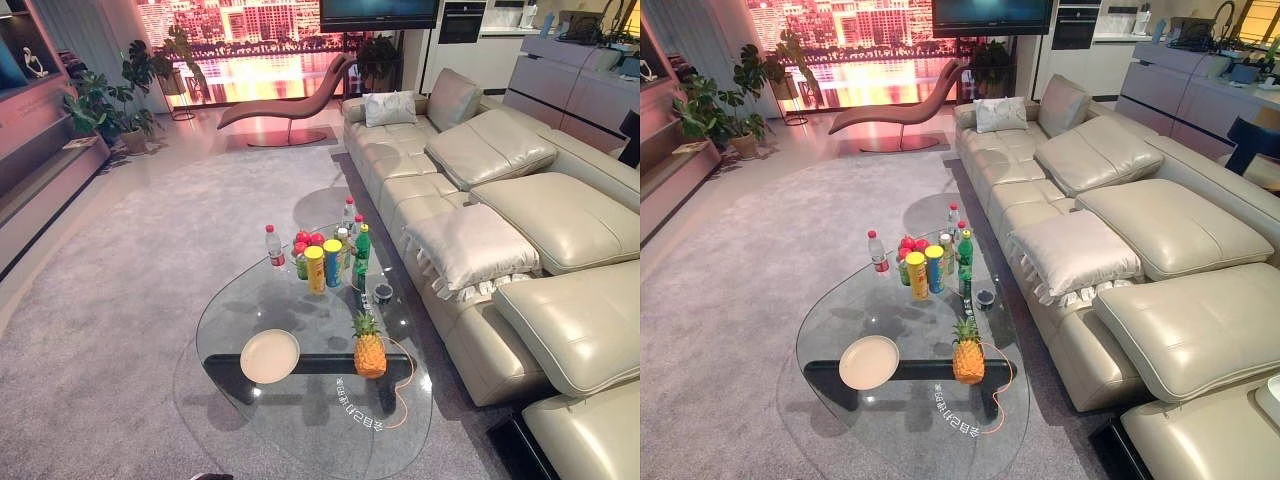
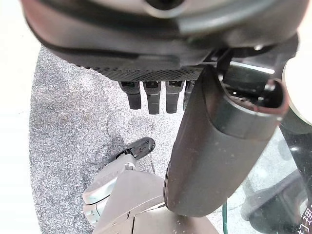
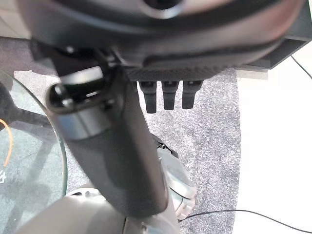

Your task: Pick up the fruit to the plate

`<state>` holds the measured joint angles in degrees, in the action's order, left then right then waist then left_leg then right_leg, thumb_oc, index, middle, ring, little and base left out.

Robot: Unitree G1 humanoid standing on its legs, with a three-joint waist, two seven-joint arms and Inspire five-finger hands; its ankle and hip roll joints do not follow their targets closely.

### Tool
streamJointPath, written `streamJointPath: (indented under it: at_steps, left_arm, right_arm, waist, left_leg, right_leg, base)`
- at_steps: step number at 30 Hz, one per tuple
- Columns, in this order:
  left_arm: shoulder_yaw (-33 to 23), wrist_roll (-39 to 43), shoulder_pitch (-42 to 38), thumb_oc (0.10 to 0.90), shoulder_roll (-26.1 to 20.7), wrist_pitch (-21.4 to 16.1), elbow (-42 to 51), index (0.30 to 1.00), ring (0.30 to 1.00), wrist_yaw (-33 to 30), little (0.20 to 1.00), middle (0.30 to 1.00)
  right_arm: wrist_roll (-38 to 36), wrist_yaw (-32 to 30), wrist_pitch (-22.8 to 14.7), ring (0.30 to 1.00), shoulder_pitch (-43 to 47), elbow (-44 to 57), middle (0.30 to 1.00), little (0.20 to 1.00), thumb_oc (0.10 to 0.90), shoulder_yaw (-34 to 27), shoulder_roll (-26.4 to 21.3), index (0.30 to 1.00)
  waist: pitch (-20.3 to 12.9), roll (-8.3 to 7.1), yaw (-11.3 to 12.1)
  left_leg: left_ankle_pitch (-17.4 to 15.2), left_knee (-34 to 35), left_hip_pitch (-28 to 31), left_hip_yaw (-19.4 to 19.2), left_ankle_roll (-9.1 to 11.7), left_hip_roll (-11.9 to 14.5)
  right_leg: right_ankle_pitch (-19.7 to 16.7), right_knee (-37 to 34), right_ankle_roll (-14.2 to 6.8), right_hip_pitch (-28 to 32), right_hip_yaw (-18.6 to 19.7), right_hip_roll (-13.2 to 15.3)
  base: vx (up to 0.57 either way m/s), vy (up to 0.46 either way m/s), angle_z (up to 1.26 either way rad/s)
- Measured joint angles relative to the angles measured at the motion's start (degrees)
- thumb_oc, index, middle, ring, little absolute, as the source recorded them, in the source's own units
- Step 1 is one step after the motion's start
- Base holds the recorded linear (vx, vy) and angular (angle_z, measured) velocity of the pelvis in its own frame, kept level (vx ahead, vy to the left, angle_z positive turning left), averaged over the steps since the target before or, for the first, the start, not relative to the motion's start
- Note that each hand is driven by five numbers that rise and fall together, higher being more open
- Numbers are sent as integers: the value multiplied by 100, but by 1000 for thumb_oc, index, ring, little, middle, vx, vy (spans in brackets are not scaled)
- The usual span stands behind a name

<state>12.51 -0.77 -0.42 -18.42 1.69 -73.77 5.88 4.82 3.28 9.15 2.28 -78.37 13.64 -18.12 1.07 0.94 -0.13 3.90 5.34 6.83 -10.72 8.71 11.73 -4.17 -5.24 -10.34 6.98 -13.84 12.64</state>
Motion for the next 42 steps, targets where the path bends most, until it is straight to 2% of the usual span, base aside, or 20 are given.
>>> streamJointPath:
  at_steps: [30, 34, 35, 36, 39, 42]
  left_arm:
    - [0, 0, 10, 800, -13, 30, -2, 900, 900, -4, 900, 900]
    - [-8, 58, 4, 800, -20, 37, 13, 900, 900, -13, 900, 900]
    - [10, 163, 3, 800, -22, 41, 44, 900, 900, -17, 900, 900]
    - [20, 217, -2, 800, -21, 45, 70, 900, 900, -19, 900, 900]
    - [39, 506, -163, 800, -4, 45, 133, 900, 900, -16, 900, 900]
    - [51, 811, -497, 800, -7, 23, 244, 900, 900, 15, 900, 900]
  right_arm:
    - [2, 0, 25, 900, -2, -1, 900, 900, 800, 0, 0, 900]
    - [81, 2, 29, 900, -22, 5, 900, 900, 800, 0, -3, 900]
    - [138, -2, 30, 900, -39, 5, 900, 900, 800, 18, -6, 900]
    - [155, -6, 30, 900, -35, 11, 900, 900, 800, 29, -11, 900]
    - [192, -43, 33, 900, 112, 27, 900, 900, 800, 73, -33, 900]
    - [191, -149, 46, 900, 573, 127, 900, 900, 800, 78, -140, 900]
  waist:
    - [-45, -36, 6]
    - [-26, -22, 13]
    - [27, 39, 17]
    - [16, 15, 17]
    - [241, 124, 16]
    - [850, 300, 2]
  left_leg:
    - [-18, 0, -42, -5, 25, 4]
    - [-14, -1, -233, -2, 29, 1]
    - [-4, -2, -351, 3, 39, -5]
    - [8, -4, -418, 18, 34, -7]
    - [148, -45, -822, 33, 2, -65]
    - [306, -46, -1271, 26, -64, -153]
  right_leg:
    - [25, -1, -32, -26, 3, 1]
    - [9, -1, -24, -242, 18, 4]
    - [-1, -1, -26, -335, 24, 7]
    - [-16, -1, -21, -412, 25, 11]
    - [-171, 11, -4, -857, 58, 33]
    - [-380, 36, 9, -1313, 165, 58]
  base:
    - [1, 0, 0]
    - [-9, 4, 0]
    - [-57, 21, -3]
    - [-122, 40, -1]
    - [-160, 38, -3]
    - [-203, 24, -8]
